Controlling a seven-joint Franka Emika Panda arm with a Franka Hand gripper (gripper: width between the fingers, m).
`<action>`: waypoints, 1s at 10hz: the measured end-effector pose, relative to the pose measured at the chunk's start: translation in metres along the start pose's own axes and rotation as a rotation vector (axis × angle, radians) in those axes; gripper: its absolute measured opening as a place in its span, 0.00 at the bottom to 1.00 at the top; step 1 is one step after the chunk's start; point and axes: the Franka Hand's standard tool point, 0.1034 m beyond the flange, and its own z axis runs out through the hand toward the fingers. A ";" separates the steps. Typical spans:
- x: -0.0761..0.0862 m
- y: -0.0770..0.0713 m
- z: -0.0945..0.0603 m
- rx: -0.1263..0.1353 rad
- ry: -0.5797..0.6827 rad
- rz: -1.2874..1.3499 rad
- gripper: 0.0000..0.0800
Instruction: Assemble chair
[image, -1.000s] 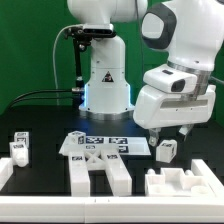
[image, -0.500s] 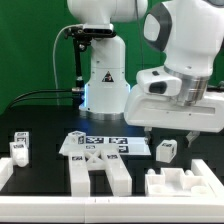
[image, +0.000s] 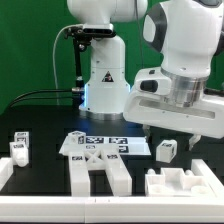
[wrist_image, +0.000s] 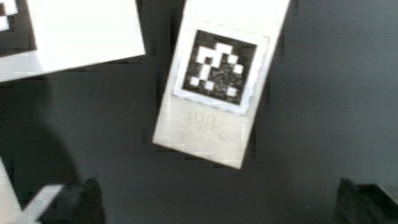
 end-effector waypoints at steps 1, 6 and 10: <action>0.004 0.003 -0.002 0.038 -0.025 0.030 0.81; -0.004 0.019 0.001 0.035 -0.376 0.060 0.81; -0.029 0.000 0.019 0.157 -0.744 0.253 0.81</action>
Offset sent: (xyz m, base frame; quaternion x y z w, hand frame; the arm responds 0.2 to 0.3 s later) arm -0.0002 0.0077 0.0086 -0.0226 -0.1440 -0.0097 0.9893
